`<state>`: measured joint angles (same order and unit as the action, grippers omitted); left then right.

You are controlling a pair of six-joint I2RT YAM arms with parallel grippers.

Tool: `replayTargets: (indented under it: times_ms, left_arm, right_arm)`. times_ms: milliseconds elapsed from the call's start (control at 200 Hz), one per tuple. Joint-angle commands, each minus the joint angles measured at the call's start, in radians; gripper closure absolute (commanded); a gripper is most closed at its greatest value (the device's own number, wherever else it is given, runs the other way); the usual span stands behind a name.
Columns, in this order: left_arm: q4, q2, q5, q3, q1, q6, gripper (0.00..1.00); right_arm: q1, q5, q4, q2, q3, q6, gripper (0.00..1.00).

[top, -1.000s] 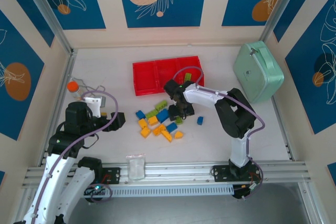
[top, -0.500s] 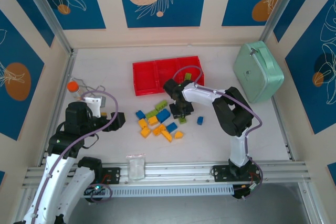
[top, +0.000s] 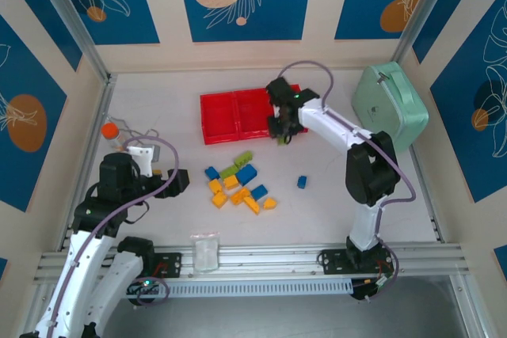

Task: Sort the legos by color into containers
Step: Place the lego in the container.

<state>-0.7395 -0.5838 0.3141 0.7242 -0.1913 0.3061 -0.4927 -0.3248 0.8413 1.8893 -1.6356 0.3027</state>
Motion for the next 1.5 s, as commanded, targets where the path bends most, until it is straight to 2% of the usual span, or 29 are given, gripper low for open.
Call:
replayTargets:
  times_ms: [0, 210, 440, 595, 725, 870, 1161, 1301, 1311, 1331, 1496]
  left_arm:
    - [0.018, -0.014, 0.017, -0.008, -0.007, -0.015, 0.01]
    - [0.019, -0.018, 0.025, -0.009, -0.007, -0.015, 0.01]
    - [0.022, -0.017, 0.031, -0.01, -0.007, -0.017, 0.01]
    - [0.019, -0.021, 0.025, -0.009, -0.007, -0.016, 0.01]
    - [0.017, -0.017, 0.022, -0.009, -0.007, -0.016, 0.01]
    - [0.017, -0.016, 0.02, -0.009, -0.007, -0.015, 0.01]
    - [0.02, -0.015, 0.02, -0.008, -0.007, -0.016, 0.01]
    - [0.023, -0.02, 0.038, -0.011, -0.007, -0.017, 0.01]
    - [0.022, -0.02, 0.039, -0.01, -0.007, -0.016, 0.01]
    - [0.022, -0.021, 0.039, -0.011, -0.007, -0.018, 0.01]
    - [0.025, -0.022, 0.046, -0.012, -0.007, -0.017, 0.01]
  right_arm:
    - [0.064, 0.026, -0.011, 0.057, -0.137, -0.101, 0.74]
    - [0.134, 0.03, 0.04, 0.304, -0.441, -0.208, 0.75]
    - [0.155, 0.055, 0.092, 0.487, -0.663, -0.228, 0.74]
    - [0.156, 0.066, 0.095, 0.541, -0.72, -0.218, 0.72]
    - [0.153, 0.063, 0.095, 0.554, -0.729, -0.204, 0.62]
    - [0.152, 0.047, 0.102, 0.543, -0.721, -0.183, 0.4]
    - [0.12, 0.004, 0.151, 0.398, -0.632, -0.103, 0.21]
    - [0.12, 0.022, 0.124, 0.245, -0.433, 0.019, 0.11]
    - [0.119, 0.022, 0.121, 0.232, -0.413, 0.028, 0.1]
    - [0.119, 0.021, 0.116, 0.206, -0.382, 0.048, 0.0]
    - [0.125, 0.087, 0.122, -0.011, -0.087, 0.241, 0.01]
